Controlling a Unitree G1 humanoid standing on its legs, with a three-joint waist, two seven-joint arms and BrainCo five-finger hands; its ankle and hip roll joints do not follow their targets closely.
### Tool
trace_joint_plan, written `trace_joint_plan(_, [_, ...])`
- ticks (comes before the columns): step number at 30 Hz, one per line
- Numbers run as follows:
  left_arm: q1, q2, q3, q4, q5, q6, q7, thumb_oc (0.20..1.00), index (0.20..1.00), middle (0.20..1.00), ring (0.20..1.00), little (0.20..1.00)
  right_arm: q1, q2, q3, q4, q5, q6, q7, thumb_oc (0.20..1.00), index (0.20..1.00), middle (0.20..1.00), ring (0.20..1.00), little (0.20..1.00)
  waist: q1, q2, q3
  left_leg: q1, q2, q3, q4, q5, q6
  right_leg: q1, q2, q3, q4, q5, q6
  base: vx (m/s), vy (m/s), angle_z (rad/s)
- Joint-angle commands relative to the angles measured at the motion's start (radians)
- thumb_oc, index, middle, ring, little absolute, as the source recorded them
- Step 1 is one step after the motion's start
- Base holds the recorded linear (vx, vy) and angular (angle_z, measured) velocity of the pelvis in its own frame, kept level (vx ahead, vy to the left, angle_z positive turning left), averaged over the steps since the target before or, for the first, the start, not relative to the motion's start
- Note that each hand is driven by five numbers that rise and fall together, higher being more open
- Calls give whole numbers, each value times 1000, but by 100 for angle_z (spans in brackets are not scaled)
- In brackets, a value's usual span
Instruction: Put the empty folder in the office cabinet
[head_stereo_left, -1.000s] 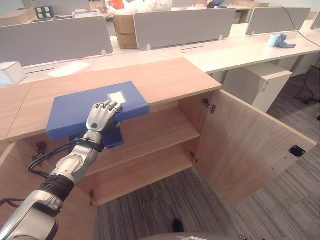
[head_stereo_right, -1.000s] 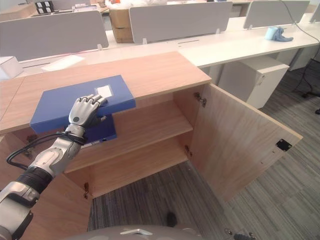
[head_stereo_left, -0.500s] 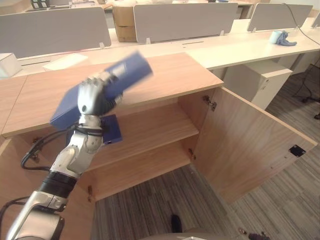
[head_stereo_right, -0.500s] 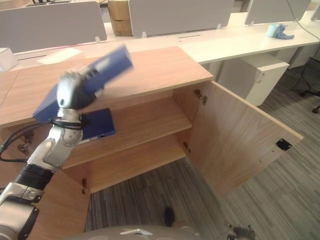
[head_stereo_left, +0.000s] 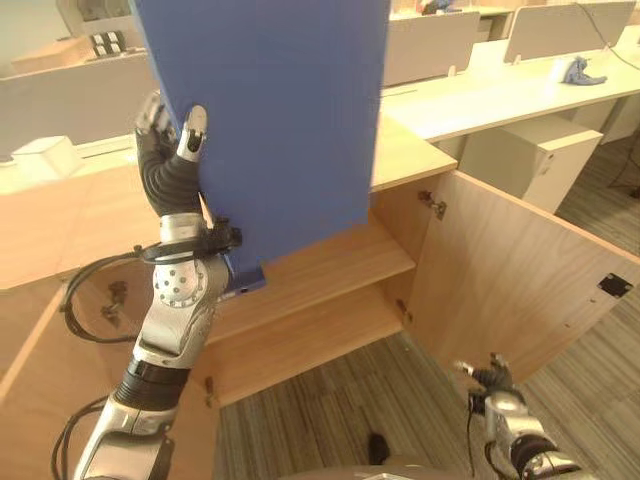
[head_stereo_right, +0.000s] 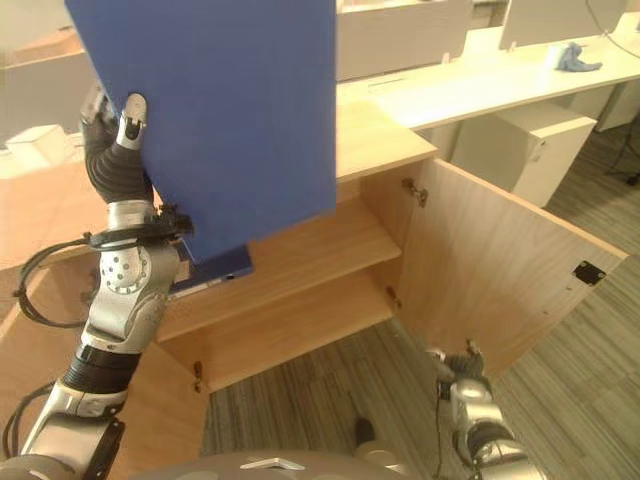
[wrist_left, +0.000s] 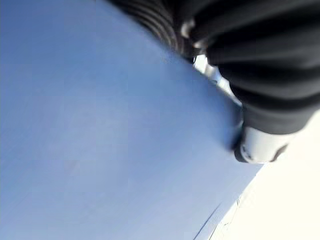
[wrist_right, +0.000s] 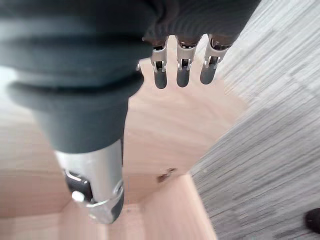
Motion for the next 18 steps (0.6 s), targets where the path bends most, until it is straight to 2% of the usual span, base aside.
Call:
trace_joint_plan(1, [7,55,25,-9,-149,-42,-72,200,200,200,200,200,-89,-44,24,-14,-4,-29,19,1000,1000,1000,1000,1000,23,-44,-31,-53,-22,-59,1,-71,7,-86,-69,0,21,33,124,-54,25,-1])
trace_joint_plan(5, [119,77,20,-46,-244,-14,-134,200,200,200,200,200,-151,-116,28,-173,85,-38,59,1000,1000,1000,1000,1000,45,-53,-29,-44,-29,-59,1,-69,14,-86,-83,-7,25,48,126,-41,20,3])
trace_joint_plan(7, [199,98,31,-59,-278,8,-168,200,200,200,200,200,-203,-173,5,-273,199,-62,74,1000,1000,1000,1000,1000,60,-60,-32,-39,-32,-60,1,-69,17,-84,-91,-15,27,58,127,0,0,0])
trace_joint_plan(10, [284,105,50,-61,-284,29,-192,200,200,200,200,200,-248,-210,-29,-342,328,-94,88,1000,1000,1000,1000,1000,74,-66,-34,-35,-32,-63,1,-71,19,-83,-98,-23,27,61,128,0,0,0])
trace_joint_plan(14, [365,93,60,-63,-299,61,-215,200,200,200,200,200,-265,-195,-32,-447,499,-111,125,1000,1000,1000,1000,1000,85,-75,-36,-32,-29,-64,1,-73,21,-83,-102,-32,27,63,128,0,0,0])
trace_joint_plan(16, [399,83,65,-71,-307,92,-230,200,200,200,200,200,-229,-162,12,-589,595,-89,176,1000,1000,1000,1000,1000,87,-83,-37,-30,-26,-63,1,-72,20,-81,-103,-34,27,62,126,0,0,0])
trace_joint_plan(18, [410,83,64,-79,-309,100,-234,200,200,200,200,200,-209,-150,46,-657,627,-82,200,1000,1000,1000,1000,1000,87,-86,-38,-29,-25,-63,1,-71,18,-82,-103,-35,27,61,125,0,0,0])
